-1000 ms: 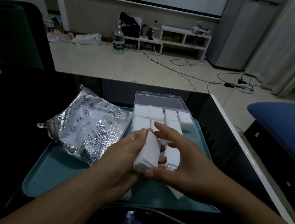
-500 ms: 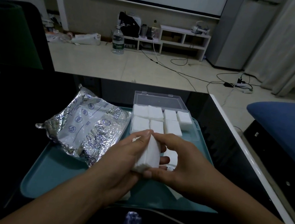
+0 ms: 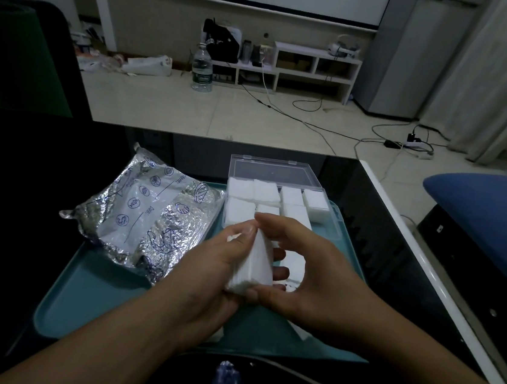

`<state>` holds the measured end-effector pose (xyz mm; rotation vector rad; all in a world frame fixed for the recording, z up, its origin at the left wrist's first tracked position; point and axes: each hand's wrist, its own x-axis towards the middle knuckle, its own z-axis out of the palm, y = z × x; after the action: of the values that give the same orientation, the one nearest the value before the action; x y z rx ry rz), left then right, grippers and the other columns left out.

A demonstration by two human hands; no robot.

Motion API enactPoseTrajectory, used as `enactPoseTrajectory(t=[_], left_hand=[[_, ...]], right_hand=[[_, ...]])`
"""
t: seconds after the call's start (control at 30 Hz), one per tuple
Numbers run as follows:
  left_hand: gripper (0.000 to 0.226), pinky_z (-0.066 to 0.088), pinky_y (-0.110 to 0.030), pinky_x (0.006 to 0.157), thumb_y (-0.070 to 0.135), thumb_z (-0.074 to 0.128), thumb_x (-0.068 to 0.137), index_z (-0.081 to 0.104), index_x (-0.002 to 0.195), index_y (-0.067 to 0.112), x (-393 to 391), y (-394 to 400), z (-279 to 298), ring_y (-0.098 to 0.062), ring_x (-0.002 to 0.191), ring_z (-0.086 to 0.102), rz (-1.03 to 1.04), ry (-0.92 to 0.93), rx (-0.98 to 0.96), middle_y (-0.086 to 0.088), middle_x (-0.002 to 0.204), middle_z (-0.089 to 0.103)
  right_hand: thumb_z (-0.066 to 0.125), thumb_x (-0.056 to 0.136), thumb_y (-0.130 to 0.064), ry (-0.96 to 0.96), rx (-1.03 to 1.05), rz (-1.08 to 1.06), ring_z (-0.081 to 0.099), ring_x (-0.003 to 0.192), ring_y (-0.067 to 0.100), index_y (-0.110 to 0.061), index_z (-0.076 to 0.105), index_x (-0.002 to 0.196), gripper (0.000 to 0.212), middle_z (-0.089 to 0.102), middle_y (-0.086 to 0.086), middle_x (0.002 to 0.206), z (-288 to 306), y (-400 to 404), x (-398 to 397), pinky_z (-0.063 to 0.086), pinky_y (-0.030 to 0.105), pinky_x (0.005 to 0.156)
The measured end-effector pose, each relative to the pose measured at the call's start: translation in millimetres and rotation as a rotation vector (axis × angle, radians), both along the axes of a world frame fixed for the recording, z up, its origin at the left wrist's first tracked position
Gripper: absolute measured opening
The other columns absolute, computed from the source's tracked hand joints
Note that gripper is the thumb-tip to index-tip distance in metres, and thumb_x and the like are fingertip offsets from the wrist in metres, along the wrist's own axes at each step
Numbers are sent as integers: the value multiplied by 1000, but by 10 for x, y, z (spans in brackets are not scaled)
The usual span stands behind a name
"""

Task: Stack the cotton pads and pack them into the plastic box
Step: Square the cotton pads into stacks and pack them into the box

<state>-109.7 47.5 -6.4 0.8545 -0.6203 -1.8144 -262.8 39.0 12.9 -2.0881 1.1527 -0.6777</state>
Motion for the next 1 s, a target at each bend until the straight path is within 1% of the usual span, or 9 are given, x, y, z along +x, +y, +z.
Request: enactPoseTrajectory(t=[0.1, 0.23, 0.37, 0.43, 0.53, 0.6, 0.8, 0.9, 1.0], left_hand=[[42, 60, -46, 77, 31, 54, 88, 61, 125, 12, -2, 1, -13, -40, 95, 70, -10, 7, 6, -25, 116, 67], [44, 52, -53, 94, 26, 67, 90, 57, 130, 10, 17, -10, -56, -45, 111, 62, -47, -30, -35, -29, 126, 60], [48, 54, -33, 59, -4, 64, 79, 59, 126, 8, 27, -7, -97, -38, 91, 65, -65, -88, -96, -32, 121, 61], [55, 51, -30, 51, -9, 60, 73, 58, 126, 7, 18, 1, -89, -35, 83, 62, -71, -85, -110, -31, 112, 63], [61, 51, -31, 50, -11, 60, 72, 54, 131, 8, -2, -1, -82, -29, 73, 63, -66, -104, -140, -23, 97, 66], [67, 52, -31, 52, -7, 61, 69, 51, 133, 9, -13, 3, -81, -28, 72, 63, -67, -128, -162, -20, 94, 69], [52, 47, -28, 53, -4, 56, 64, 61, 115, 4, -23, 46, -43, -26, 73, 57, -90, -177, -256, -16, 86, 67], [45, 47, -28, 54, -7, 55, 68, 63, 111, 4, -25, 44, -36, -27, 75, 55, -88, -177, -257, -16, 84, 65], [52, 49, -30, 54, -8, 59, 70, 55, 121, 1, -25, 35, -73, -31, 79, 56, -65, -199, -206, -20, 88, 63]], right_hand=[[85, 71, -24, -32, 22, 4, 52, 108, -8, -29, 44, 140, 81, 53, -20, 126, 7, 14, 17, 41, 1, 80], [84, 72, -18, -71, 52, 27, 51, 110, -10, -32, 42, 139, 81, 53, -19, 127, 19, 22, 21, 42, 0, 77], [84, 74, -17, -32, 20, 35, 47, 112, -16, -36, 34, 143, 88, 50, -21, 128, -2, 32, 15, 40, -3, 76], [83, 75, -28, 51, -52, 51, 44, 119, -12, -39, 24, 148, 95, 46, -22, 134, -19, 34, 18, 38, -2, 84], [80, 76, -35, 105, -117, 74, 42, 123, -5, -41, 11, 151, 102, 42, -20, 139, -58, 38, 38, 37, 3, 94], [77, 79, -32, 103, -170, 88, 48, 119, 0, -38, 10, 152, 100, 46, -16, 138, -93, 39, 58, 43, 14, 96], [75, 78, -28, 99, -248, 106, 53, 98, 1, -32, 17, 153, 95, 54, -11, 125, -107, 27, 69, 51, 30, 85], [74, 78, -31, 128, -295, 104, 52, 101, 3, -31, 15, 153, 96, 54, -8, 125, -115, 30, 78, 49, 28, 88], [75, 78, -31, 168, -322, 141, 48, 112, 4, -28, 11, 154, 100, 51, -5, 133, -140, 45, 104, 38, 15, 97]])
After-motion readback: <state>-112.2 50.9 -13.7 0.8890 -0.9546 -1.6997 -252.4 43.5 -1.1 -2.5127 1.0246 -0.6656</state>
